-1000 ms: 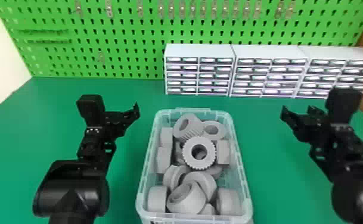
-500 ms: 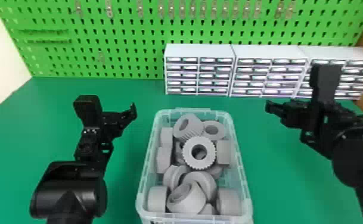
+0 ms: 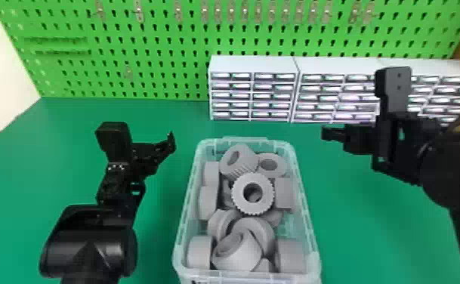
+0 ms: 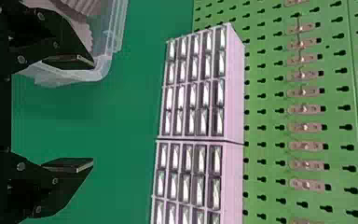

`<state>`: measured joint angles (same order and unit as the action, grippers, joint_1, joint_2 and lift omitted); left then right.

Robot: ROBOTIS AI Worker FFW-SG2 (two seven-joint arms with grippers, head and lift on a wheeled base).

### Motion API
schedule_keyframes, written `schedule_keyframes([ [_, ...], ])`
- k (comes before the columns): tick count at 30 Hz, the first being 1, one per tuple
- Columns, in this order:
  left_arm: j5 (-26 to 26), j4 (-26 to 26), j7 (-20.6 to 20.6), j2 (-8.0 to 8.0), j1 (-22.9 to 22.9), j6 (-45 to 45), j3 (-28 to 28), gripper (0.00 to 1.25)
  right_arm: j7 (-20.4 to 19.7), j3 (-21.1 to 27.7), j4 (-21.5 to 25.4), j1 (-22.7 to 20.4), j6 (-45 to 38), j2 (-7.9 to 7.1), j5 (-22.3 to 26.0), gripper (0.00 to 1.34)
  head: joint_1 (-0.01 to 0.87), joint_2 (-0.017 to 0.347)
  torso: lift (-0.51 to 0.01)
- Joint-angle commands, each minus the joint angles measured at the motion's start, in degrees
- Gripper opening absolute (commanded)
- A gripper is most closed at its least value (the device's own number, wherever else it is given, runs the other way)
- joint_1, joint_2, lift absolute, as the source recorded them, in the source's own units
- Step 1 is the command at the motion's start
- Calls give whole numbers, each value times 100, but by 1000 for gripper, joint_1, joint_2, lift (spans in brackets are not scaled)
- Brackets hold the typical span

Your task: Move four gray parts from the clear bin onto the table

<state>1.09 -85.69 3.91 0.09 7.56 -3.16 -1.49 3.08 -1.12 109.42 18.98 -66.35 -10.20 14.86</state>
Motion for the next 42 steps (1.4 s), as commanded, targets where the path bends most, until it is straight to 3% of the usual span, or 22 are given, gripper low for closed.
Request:
schedule_keyframes([
  [1, -4, 0, -4, -24, 18, -9, 53, 1155, 0, -99, -8, 237, -396, -114, 255, 815, 693, 72, -52],
  [19, 23, 0, -4, -24, 0, -9, 123, 1155, 0, -345, -61, 774, -1486, -158, 668, 812, 693, 72, -52],
  [27, 5, 0, -4, -24, 35, -9, 140, 1155, 0, -749, -412, 1169, -1714, -228, 1090, 812, 693, 72, -52],
  [42, -83, 0, -4, -24, 0, -88, 79, 1155, 0, -1804, -1353, 1986, -1785, -193, 1432, 812, 693, 72, -52],
])
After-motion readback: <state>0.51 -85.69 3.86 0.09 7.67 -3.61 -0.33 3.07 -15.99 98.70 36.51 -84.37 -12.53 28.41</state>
